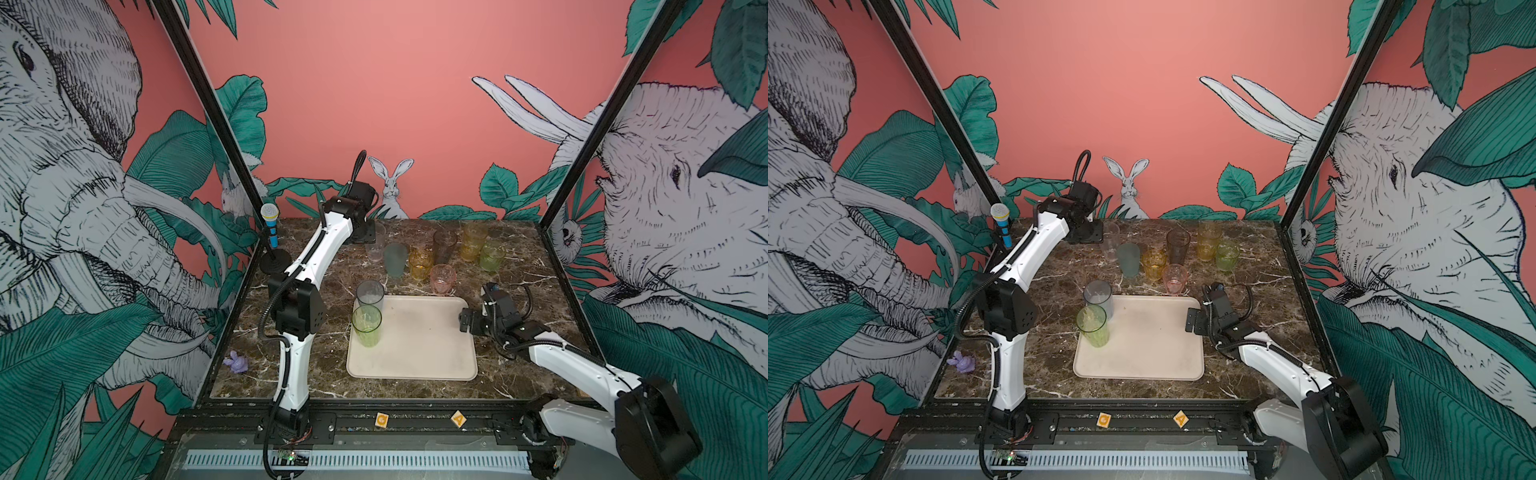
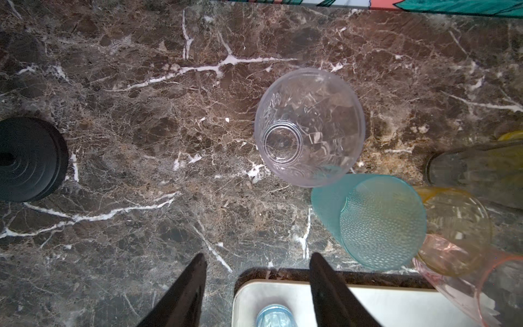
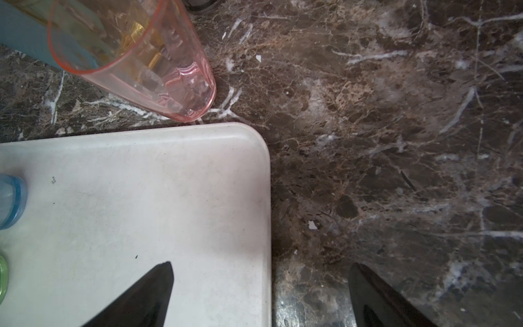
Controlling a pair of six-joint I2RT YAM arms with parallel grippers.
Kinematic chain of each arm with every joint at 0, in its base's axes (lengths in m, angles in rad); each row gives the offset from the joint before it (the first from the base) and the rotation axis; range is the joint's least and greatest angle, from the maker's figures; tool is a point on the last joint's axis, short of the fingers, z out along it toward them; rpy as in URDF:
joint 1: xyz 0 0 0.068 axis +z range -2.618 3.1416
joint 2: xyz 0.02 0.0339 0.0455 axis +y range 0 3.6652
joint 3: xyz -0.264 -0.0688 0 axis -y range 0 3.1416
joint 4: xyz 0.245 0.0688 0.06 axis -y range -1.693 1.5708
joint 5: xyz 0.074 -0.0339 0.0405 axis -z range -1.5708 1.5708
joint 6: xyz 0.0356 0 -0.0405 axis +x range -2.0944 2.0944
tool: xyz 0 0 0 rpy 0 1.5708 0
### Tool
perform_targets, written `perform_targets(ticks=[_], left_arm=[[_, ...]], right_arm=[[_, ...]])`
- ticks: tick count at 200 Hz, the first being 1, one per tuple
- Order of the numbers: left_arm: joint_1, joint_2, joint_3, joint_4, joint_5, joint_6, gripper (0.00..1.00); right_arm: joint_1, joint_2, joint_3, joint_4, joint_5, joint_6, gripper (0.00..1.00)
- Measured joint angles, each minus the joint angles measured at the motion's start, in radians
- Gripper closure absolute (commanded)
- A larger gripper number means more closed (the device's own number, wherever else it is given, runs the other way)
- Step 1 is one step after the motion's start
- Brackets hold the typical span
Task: Place the glasses into the tray
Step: Pick up the glass from the top-center of the table.
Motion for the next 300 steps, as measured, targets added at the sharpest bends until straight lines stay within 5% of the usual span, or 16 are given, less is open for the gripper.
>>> perform_targets(ticks=[114, 300], left_arm=[[0.029, 0.142, 0.125, 0.027, 0.041, -0.01, 0.43], [0.049, 0.241, 0.196, 0.03, 0.07, -0.034, 0.64]], right_arm=[[-0.019, 0.014, 0.0, 0.006, -0.025, 0.0, 0.01], [-0.029, 0.014, 0.0, 0.007, -0.032, 0.001, 0.01]])
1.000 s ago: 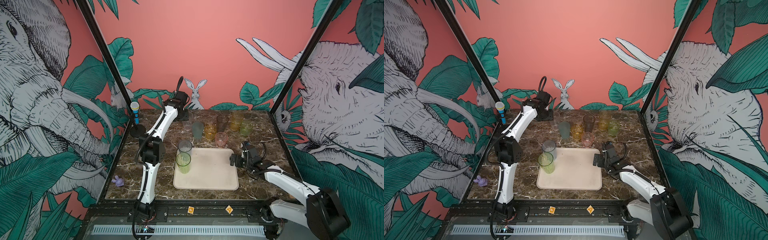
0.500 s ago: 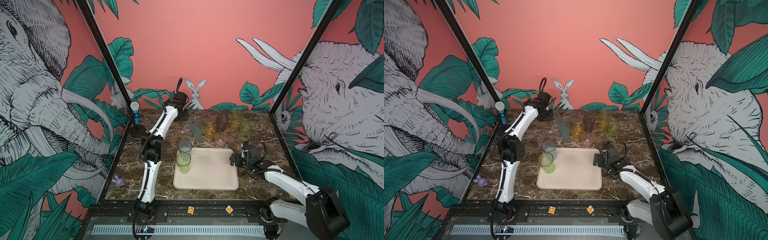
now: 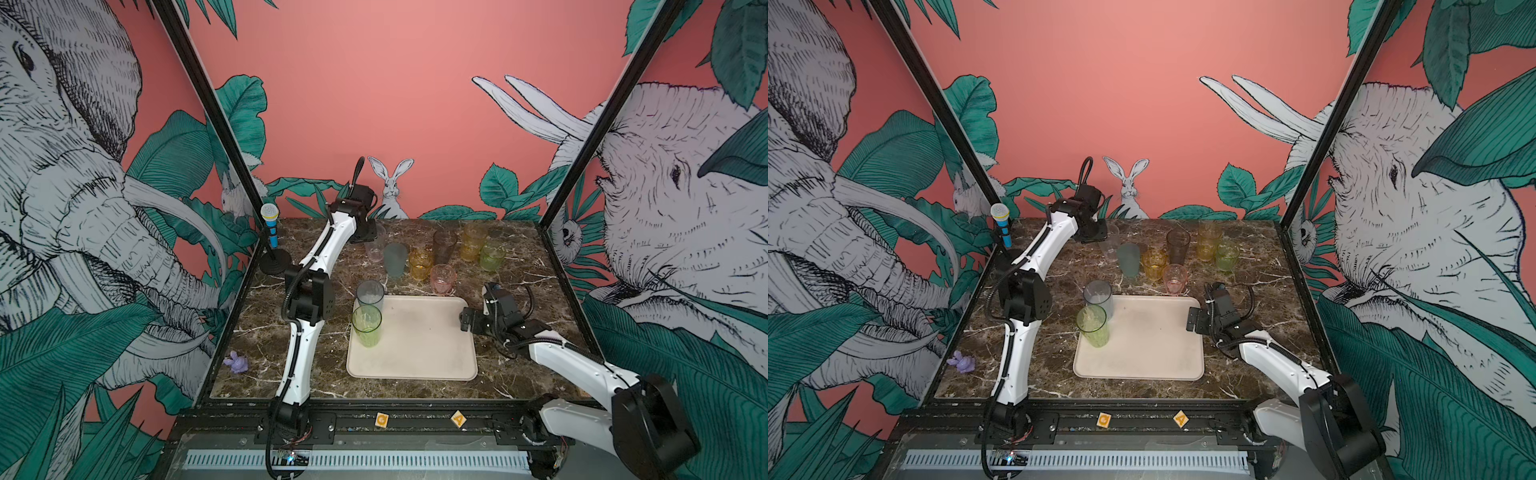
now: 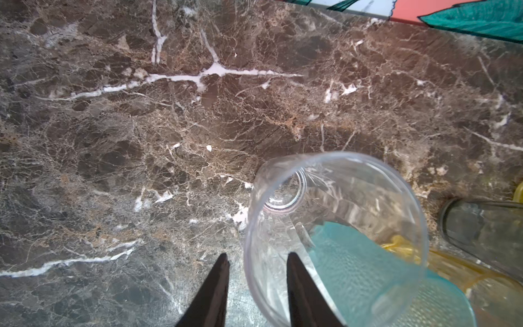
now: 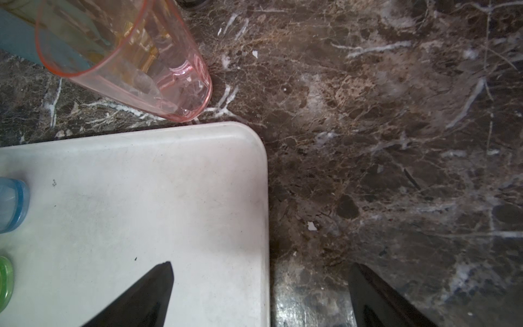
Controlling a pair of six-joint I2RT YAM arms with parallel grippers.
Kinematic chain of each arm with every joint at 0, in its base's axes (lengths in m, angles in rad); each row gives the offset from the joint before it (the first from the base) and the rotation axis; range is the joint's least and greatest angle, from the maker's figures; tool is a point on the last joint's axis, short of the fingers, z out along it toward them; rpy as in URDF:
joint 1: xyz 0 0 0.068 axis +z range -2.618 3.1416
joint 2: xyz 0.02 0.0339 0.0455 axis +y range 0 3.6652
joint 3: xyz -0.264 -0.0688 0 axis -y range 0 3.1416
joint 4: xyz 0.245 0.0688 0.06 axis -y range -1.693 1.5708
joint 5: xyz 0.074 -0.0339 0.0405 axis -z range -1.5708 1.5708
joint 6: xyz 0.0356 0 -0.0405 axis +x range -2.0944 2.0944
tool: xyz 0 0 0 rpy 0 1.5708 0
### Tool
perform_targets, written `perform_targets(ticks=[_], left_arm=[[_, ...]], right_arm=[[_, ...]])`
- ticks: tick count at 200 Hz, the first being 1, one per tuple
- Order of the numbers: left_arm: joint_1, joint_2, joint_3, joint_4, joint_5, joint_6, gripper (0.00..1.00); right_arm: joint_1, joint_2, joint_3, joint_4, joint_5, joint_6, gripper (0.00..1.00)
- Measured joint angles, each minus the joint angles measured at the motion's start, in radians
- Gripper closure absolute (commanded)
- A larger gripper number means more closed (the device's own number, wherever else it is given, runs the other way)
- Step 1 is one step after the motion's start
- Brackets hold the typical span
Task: Place the glasses into the tray
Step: Pick up the glass from the top-center of the table.
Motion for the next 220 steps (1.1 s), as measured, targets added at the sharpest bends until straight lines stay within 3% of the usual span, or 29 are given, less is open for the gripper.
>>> perform_targets(ticks=[31, 148, 220], left_arm=[[0.002, 0.016, 0.009, 0.0, 0.0, 0.0, 0.65], [0.006, 0.025, 0.031, 0.0, 0.015, 0.005, 0.91], [0.01, 0.024, 0.03, -0.008, 0.018, 0.018, 1.0]], right_arm=[[-0.002, 0.0, 0.0, 0.0, 0.0, 0.001, 0.01], [-0.005, 0.0, 0.0, 0.0, 0.0, 0.003, 0.01], [-0.005, 0.0, 0.0, 0.001, 0.0, 0.003, 0.01]])
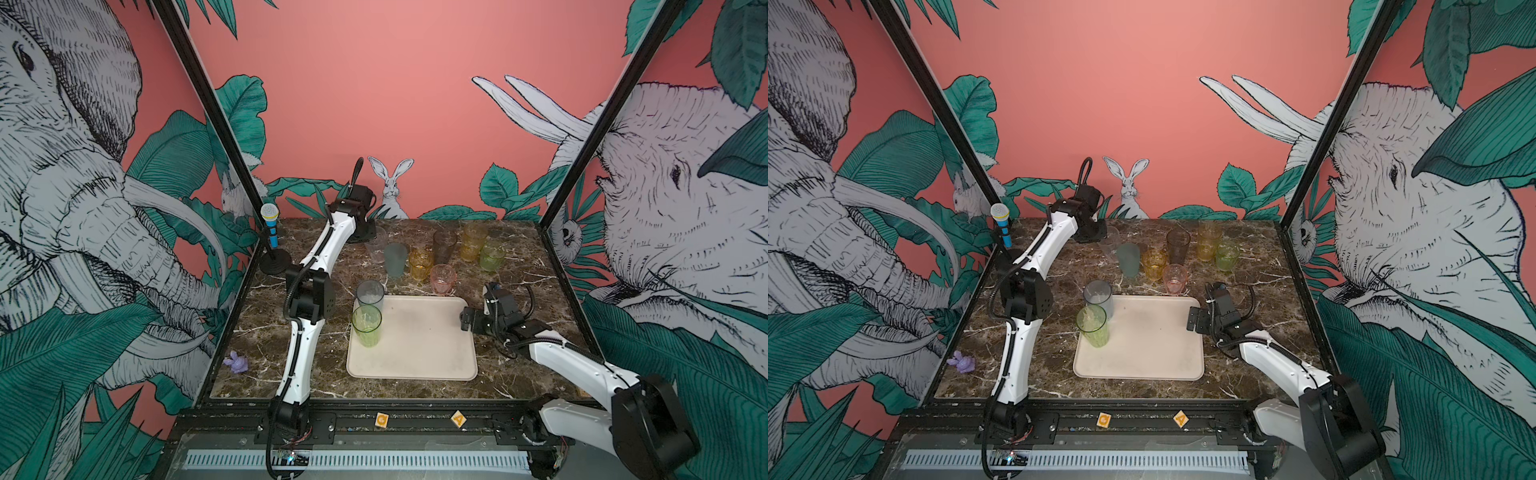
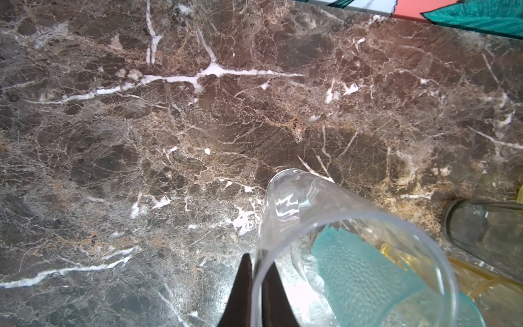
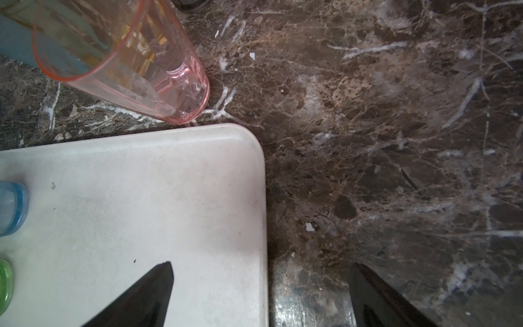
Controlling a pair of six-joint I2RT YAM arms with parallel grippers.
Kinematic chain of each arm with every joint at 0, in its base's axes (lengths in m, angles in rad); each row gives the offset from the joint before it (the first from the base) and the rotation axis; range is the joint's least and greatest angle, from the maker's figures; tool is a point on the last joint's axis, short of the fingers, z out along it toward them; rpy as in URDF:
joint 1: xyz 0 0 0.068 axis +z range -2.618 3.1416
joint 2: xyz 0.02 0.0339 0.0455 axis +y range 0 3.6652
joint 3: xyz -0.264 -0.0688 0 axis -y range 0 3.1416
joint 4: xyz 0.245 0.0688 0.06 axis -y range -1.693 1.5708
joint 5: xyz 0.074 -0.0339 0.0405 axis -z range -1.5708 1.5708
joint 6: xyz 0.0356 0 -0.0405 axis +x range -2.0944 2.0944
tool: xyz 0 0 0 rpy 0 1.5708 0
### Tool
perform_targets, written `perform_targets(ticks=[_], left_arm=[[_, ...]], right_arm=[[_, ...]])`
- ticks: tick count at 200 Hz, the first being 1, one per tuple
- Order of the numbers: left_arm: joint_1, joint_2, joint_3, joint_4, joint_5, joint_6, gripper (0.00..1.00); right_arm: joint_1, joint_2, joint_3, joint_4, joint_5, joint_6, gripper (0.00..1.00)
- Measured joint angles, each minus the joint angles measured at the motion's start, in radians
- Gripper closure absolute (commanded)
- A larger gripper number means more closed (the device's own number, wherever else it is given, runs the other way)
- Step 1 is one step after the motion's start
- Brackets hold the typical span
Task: Place the glasses into the tray
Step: Pick up the glass from the top-center of the table.
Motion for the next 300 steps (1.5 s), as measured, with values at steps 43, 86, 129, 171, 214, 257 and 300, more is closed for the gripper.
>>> perform_targets(ticks=[43, 86, 129, 171, 214, 257, 300], left_arm=[[0.003, -0.043, -0.065, -0.002, -0.005, 0.012, 1.0], [0.007, -0.115, -0.143, -0.032, -0.023, 0.033, 1.0], [0.01, -0.236, -0.222, -0.056, -0.04, 0.057, 1.0], [0.01, -0.366, -0.274, -0.098, -0.055, 0.08, 1.0], [0.011, -0.505, -0.366, -0.146, -0.074, 0.097, 1.0], [0.011, -0.66, -0.476, -0.195, -0.099, 0.111, 1.0], [0.011, -0.834, -0.6, -0.24, -0.12, 0.112, 1.0]], right_arm=[[0.0, 0.0, 0.0, 0.0, 0.0, 0.0, 0.01], [0.0, 0.0, 0.0, 0.0, 0.0, 0.0, 0.01], [0.0, -0.004, -0.009, 0.005, 0.0, 0.002, 0.01], [0.0, -0.004, -0.015, 0.006, 0.0, 0.003, 0.01], [0.0, -0.004, -0.015, 0.006, 0.0, 0.003, 0.01], [0.0, -0.004, -0.015, 0.006, 0.0, 0.003, 0.01], [0.0, -0.004, -0.015, 0.006, -0.001, 0.004, 0.01]])
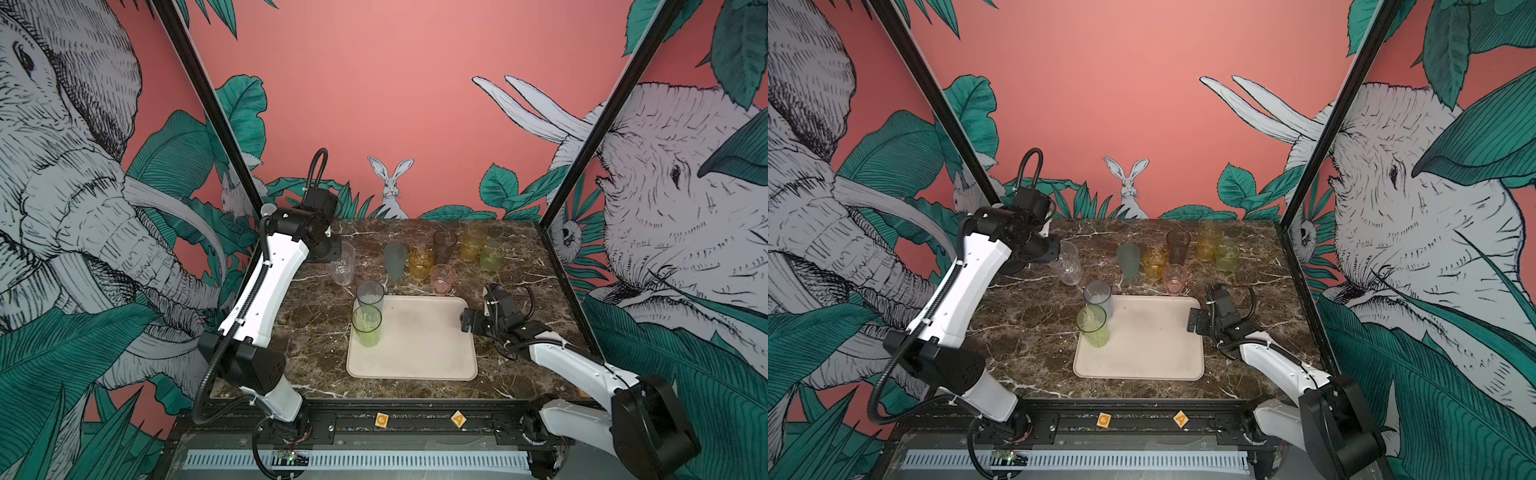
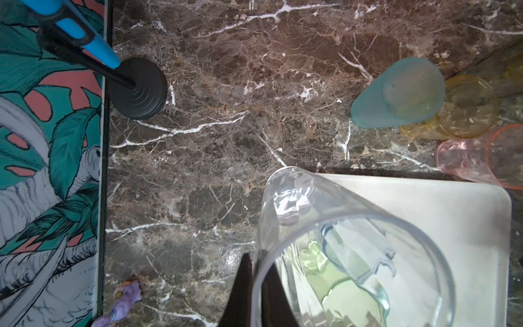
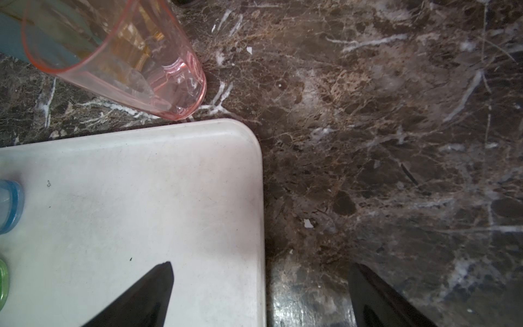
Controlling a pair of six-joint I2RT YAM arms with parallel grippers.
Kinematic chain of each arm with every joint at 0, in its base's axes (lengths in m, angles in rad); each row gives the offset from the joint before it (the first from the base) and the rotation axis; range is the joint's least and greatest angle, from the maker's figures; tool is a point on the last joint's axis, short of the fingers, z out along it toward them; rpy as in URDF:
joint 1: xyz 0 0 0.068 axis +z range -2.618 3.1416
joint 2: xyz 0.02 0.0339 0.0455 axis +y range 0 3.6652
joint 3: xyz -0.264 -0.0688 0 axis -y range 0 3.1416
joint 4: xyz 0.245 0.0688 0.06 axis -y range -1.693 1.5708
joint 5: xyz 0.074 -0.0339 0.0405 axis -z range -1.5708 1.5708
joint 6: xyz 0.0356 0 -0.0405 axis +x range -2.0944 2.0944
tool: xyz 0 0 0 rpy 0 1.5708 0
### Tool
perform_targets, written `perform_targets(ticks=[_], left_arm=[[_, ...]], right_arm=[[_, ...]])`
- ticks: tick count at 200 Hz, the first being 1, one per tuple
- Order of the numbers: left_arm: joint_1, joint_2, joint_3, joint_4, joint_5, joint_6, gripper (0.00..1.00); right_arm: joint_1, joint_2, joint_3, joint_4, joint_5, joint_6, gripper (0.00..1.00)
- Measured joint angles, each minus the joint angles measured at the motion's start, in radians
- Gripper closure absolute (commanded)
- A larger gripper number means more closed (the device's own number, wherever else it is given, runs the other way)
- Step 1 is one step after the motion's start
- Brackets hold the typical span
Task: Place the glasses into the tray
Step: Pick up the glass from the top-center of the table, then place the glass on the tray.
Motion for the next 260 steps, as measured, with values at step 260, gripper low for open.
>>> perform_targets(ticks=[260], left_arm=[[-0.019, -0.566, -0.444, -0.21, 0.029, -0.068, 1.0]], right_arm=[[-0.005, -0.018, -0.031, 0.008, -0.006, 0.023, 0.01]])
